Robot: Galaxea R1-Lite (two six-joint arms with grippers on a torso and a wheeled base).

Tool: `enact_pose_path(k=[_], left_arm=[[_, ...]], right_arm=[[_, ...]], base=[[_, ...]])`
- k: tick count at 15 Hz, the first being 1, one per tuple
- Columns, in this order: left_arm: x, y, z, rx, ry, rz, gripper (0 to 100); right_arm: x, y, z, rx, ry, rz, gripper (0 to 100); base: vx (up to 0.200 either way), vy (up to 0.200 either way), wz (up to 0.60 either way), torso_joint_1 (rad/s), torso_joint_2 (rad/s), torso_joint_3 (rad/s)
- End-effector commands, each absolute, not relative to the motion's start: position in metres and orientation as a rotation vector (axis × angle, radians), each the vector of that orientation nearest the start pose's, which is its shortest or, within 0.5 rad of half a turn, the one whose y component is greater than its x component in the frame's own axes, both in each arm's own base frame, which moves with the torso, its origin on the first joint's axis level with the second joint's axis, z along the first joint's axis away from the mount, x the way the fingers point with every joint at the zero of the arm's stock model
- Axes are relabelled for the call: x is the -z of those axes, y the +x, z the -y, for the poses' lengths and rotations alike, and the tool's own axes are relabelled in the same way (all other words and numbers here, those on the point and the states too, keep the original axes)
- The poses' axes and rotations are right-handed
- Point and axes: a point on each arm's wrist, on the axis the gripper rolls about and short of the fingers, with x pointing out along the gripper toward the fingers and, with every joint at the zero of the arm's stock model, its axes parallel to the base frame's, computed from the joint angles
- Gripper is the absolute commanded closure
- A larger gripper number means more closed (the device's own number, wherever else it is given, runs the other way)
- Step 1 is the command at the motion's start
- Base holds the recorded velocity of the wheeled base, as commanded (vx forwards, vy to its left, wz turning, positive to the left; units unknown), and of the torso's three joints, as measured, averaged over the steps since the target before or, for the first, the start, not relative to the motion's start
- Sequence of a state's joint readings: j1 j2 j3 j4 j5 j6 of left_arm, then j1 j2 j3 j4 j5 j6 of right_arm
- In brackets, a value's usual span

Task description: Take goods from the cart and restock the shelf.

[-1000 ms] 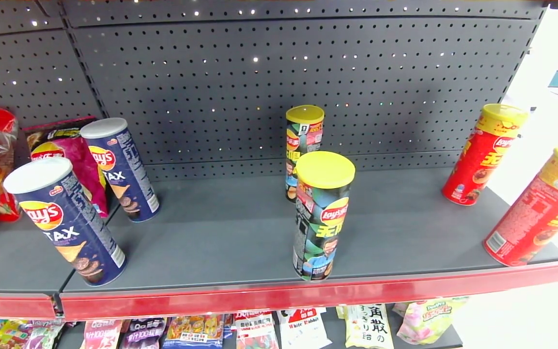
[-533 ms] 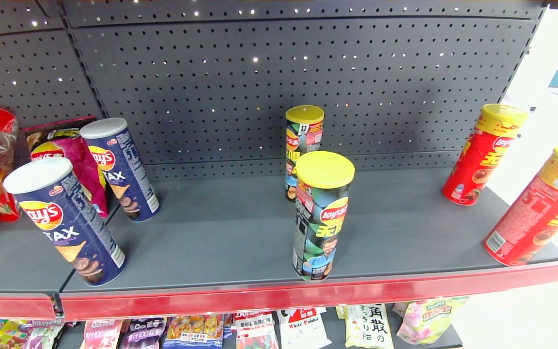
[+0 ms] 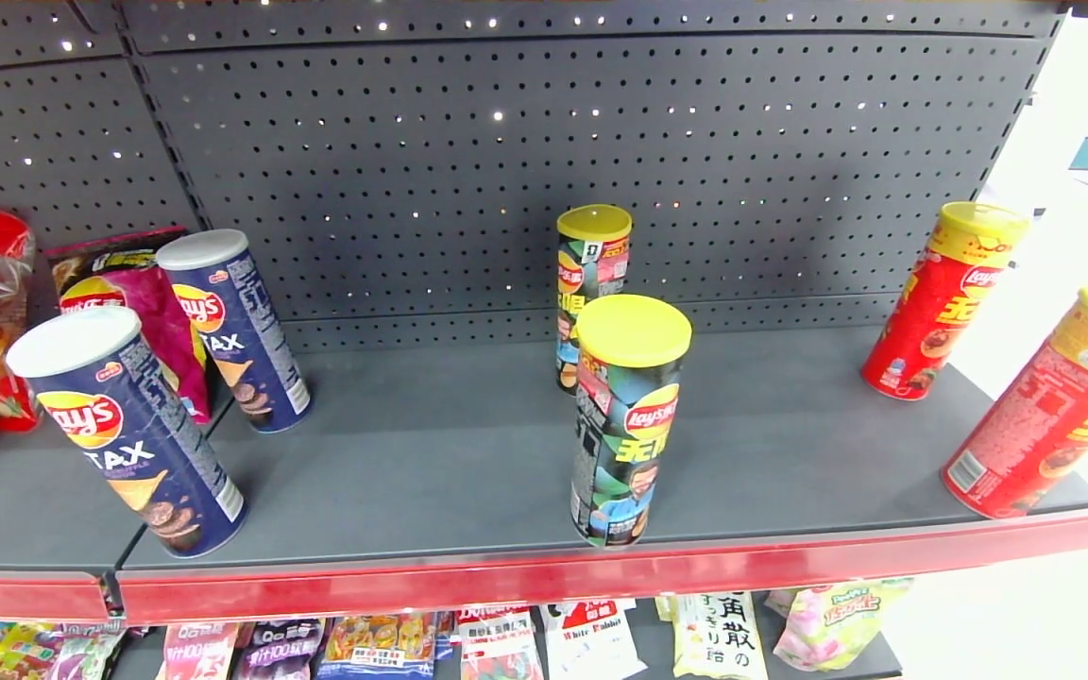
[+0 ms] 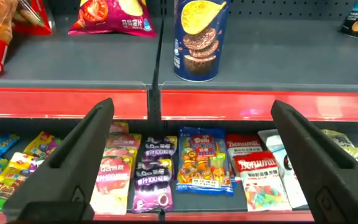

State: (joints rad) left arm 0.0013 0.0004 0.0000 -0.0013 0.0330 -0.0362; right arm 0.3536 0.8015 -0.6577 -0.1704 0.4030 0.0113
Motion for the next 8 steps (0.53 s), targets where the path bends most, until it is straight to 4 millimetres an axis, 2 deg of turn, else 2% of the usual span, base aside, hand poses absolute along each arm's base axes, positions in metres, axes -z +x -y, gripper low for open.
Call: enact_pose_path(k=[1,3,8], left_arm=[[-0.076,-0.023,-0.001,-0.035,-0.037,0.002,0],[-0.076,-0.023,-0.001,-0.035,-0.037,0.002,0],[-0.076,-0.023,-0.001,-0.035,-0.037,0.002,0]], right_arm=[[-0.253,0.135,-0.08,-0.805,0.006,-0.105,0],[-0.238,0.156,-0.098,-0.793,-0.005,-0.181,0],[-0.216,0.174,-0.114,-0.806,-0.012,-0.292,0]], base=[[0.0,0.0,0.0,0.0,0.0,0.0],[0.0,0.0,0.0,0.0,0.0,0.0],[0.0,0.0,0.0,0.0,0.0,0.0]])
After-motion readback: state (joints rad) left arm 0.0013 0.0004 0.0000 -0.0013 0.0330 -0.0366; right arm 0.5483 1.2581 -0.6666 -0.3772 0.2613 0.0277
